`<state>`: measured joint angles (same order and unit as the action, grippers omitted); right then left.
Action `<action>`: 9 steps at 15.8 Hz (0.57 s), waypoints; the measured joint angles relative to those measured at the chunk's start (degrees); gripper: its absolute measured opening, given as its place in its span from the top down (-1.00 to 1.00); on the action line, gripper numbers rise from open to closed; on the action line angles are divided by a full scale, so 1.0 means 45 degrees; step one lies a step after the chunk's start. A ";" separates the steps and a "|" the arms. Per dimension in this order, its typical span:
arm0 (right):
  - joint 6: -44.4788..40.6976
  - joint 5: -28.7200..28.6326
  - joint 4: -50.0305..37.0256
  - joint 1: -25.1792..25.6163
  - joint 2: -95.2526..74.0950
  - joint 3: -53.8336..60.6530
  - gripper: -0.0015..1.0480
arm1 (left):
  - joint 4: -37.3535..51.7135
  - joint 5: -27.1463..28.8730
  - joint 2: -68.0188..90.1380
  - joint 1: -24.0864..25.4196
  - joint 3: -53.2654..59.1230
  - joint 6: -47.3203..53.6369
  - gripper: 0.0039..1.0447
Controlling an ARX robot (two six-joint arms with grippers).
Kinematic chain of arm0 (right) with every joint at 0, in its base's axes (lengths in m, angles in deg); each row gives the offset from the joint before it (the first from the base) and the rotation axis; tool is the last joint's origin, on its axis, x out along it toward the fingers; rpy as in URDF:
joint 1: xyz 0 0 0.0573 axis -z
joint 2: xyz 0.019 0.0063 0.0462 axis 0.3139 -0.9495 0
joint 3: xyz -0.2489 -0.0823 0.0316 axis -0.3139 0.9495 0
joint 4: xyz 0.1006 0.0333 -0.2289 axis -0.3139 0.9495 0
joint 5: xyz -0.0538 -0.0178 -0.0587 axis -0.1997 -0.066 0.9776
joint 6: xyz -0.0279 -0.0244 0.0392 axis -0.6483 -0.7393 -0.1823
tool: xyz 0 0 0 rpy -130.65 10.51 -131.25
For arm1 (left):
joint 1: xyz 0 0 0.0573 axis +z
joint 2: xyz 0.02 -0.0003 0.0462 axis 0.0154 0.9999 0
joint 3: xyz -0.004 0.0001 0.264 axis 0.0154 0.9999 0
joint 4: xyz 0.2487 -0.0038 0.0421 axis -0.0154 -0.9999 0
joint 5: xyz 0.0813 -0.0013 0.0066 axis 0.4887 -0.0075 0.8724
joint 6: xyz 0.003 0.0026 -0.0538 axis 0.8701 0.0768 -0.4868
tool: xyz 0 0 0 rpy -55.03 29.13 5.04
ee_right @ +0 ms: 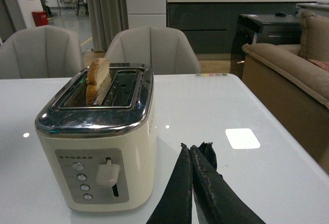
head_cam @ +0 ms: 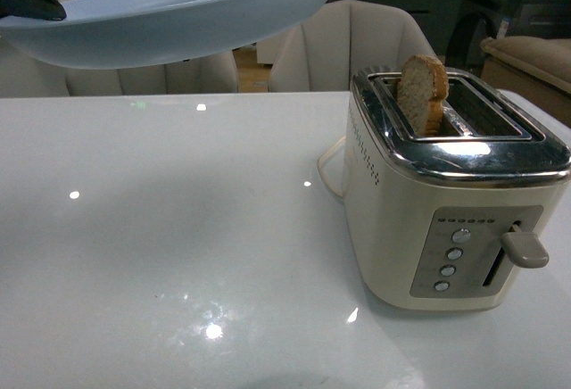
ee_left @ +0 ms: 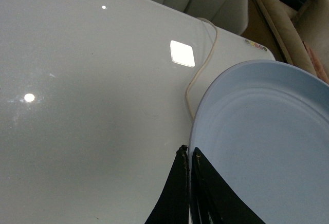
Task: Left arm holds plate, right arm toasts bread
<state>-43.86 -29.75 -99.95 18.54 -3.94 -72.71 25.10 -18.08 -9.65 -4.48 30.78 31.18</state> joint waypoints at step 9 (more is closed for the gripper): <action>0.0019 -0.0034 0.2487 0.0000 0.2356 -0.0005 0.96 | 0.0000 -0.0005 0.0000 0.0024 0.0000 -0.0005 0.96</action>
<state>-43.77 -29.91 -88.76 18.54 6.67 -72.73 25.10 -18.10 -9.65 -4.37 30.78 31.16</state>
